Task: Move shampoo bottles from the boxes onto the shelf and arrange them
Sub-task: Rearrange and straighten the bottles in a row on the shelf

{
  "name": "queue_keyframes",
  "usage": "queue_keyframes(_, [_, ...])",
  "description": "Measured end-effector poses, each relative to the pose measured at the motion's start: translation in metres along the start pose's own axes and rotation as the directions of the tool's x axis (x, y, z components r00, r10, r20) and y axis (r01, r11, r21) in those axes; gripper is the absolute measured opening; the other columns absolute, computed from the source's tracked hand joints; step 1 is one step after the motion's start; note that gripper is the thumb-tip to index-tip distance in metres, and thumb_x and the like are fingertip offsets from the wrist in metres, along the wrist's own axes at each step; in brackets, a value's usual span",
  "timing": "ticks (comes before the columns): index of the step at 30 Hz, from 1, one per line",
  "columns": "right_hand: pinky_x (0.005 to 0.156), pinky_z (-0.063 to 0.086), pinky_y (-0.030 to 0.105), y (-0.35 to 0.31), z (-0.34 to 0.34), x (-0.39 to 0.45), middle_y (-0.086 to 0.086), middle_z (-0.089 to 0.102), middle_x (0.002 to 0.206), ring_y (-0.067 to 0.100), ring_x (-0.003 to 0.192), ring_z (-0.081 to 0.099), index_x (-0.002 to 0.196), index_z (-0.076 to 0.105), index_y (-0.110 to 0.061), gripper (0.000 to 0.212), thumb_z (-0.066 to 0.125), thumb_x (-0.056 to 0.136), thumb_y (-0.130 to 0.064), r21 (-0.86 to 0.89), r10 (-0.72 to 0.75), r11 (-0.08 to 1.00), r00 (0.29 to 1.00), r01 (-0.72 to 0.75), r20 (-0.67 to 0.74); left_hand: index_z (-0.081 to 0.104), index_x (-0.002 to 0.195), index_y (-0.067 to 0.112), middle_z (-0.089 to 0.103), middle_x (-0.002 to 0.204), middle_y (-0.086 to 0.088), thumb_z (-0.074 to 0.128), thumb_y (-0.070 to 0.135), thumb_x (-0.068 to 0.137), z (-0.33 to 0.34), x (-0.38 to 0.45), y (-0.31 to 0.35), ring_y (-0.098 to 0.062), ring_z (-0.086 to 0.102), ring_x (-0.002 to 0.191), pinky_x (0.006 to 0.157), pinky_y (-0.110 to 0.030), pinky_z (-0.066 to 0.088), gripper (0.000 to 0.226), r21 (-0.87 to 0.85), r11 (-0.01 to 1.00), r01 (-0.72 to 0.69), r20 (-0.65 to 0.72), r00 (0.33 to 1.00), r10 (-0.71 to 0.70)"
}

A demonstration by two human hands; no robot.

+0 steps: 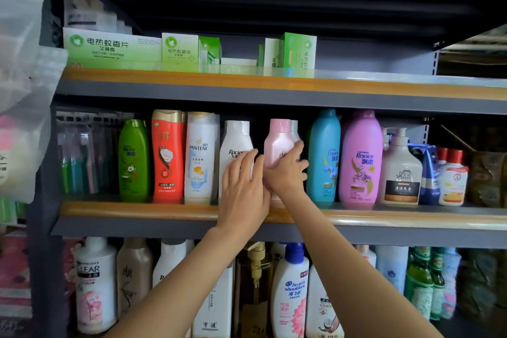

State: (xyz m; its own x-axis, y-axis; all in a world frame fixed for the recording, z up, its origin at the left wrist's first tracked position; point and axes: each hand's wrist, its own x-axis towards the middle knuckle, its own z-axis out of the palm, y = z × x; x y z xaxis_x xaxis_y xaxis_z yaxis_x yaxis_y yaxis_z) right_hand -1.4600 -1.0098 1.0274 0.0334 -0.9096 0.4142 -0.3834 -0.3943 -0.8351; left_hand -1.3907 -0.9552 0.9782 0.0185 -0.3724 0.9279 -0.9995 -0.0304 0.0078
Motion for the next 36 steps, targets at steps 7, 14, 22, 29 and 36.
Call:
queue_keyframes(7, [0.1,0.034,0.045,0.001,-0.002,0.001,0.023,0.026,0.138,0.041,0.125,0.035,0.147,-0.004,-0.016,0.104,0.07,0.078,-0.039,-0.01,0.03,1.0,0.999,-0.029,0.04,0.06,0.119,0.003,0.06,0.125,-0.011,0.035,0.018,0.077,-0.004,0.006,0.001,-0.028,0.055,0.118,0.1,-0.044,0.042,0.051,0.045,0.999,-0.029,0.002,1.0,0.029])
queue_keyframes(14, [0.108,0.031,0.046,0.002,-0.011,0.003,0.025,0.025,0.143,0.04,0.131,0.031,0.147,0.002,-0.009,0.093,0.066,0.083,-0.029,0.14,-0.048,0.989,0.998,0.042,0.039,0.067,0.109,0.013,0.063,0.121,-0.013,0.039,0.012,0.076,-0.009,0.038,0.0,-0.031,0.055,0.119,0.104,-0.052,0.034,0.043,0.148,0.977,-0.152,-0.01,0.988,0.155])
queue_keyframes(22, [0.089,0.044,0.04,0.012,-0.028,-0.002,0.017,0.049,0.12,0.035,0.11,0.051,0.118,0.038,0.0,0.043,0.054,0.088,-0.026,-0.187,-0.132,0.971,0.987,0.147,0.091,0.064,0.114,0.008,0.068,0.108,-0.012,0.076,0.009,0.065,-0.002,0.062,0.001,-0.028,0.061,0.111,0.108,-0.047,0.03,0.05,0.238,0.963,-0.128,0.0,0.991,0.132])
queue_keyframes(29, [0.094,0.046,0.041,0.019,-0.016,-0.006,0.01,0.046,0.125,0.028,0.113,0.052,0.125,0.037,-0.008,0.079,0.074,0.068,-0.049,-0.32,-0.051,0.939,0.974,0.122,0.223,0.012,0.149,0.011,0.04,0.143,-0.009,0.036,0.032,0.098,-0.012,0.084,-0.002,-0.023,0.026,0.138,0.116,-0.041,-0.005,0.06,0.256,0.952,-0.166,0.202,0.973,0.115])
queue_keyframes(36, [0.088,0.047,0.039,0.021,-0.019,-0.002,0.009,0.054,0.117,0.025,0.107,0.053,0.107,0.043,-0.011,0.066,0.074,0.067,-0.052,-0.346,-0.087,0.922,0.962,0.176,0.257,0.02,0.146,0.012,0.045,0.136,-0.006,0.036,0.039,0.098,-0.016,0.095,-0.004,-0.023,0.038,0.129,0.116,-0.041,-0.003,0.058,0.209,0.97,-0.124,0.269,0.961,0.065])
